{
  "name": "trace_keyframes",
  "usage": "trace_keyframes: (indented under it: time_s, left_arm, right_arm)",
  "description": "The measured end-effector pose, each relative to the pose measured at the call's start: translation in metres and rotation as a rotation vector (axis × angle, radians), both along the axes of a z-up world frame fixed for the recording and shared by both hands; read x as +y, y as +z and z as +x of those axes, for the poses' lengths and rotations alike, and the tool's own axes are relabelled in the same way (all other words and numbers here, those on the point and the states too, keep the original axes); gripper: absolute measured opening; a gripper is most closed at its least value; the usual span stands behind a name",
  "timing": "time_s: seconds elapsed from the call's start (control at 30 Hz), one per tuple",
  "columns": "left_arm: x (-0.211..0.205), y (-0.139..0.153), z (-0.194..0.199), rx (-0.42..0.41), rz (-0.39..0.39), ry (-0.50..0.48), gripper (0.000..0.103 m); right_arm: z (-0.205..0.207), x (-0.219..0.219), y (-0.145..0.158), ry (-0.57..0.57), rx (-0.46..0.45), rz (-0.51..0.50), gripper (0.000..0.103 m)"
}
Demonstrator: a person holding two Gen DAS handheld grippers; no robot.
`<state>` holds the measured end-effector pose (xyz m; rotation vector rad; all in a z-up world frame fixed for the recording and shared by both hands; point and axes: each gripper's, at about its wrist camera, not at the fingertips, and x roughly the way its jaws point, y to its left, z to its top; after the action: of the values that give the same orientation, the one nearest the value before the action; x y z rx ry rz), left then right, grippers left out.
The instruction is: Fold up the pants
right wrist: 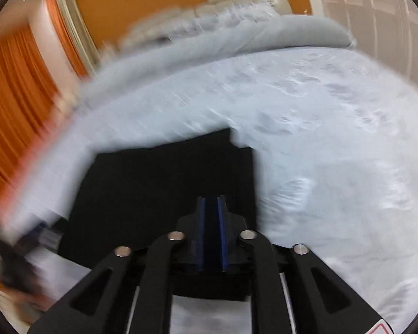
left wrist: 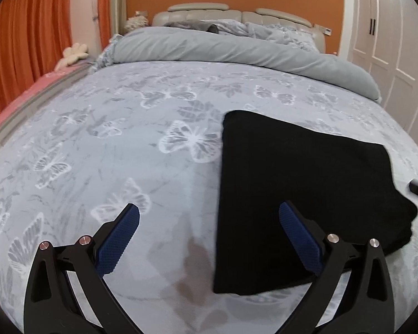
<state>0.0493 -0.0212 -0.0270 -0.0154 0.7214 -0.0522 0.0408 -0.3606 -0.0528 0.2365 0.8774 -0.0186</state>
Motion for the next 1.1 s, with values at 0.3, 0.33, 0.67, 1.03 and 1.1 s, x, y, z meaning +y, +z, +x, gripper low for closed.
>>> trace_keyframes:
  time_s: [0.3, 0.33, 0.67, 1.03, 1.1]
  left_arm:
    - [-0.003, -0.029, 0.017, 0.23, -0.345, -0.188, 0.098]
    - [-0.003, -0.038, 0.023, 0.285, -0.405, -0.197, 0.098]
    - [-0.017, -0.021, 0.026, 0.173, -0.346, -0.195, 0.039]
    - [0.009, -0.007, -0.053, 0.329, -0.215, -0.19, 0.051]
    - [0.016, -0.001, -0.063, 0.3, -0.21, -0.148, 0.058]
  right_arm:
    - [-0.026, -0.029, 0.008, -0.059, -0.023, 0.175, 0.081]
    - [-0.022, -0.029, -0.004, -0.046, 0.028, 0.236, 0.081]
    - [-0.022, -0.002, -0.001, 0.049, -0.004, 0.365, 0.035]
    - [-0.098, 0.018, -0.023, 0.083, 0.202, 0.302, 0.056]
    - [-0.105, 0.008, 0.002, 0.054, 0.109, 0.315, 0.057]
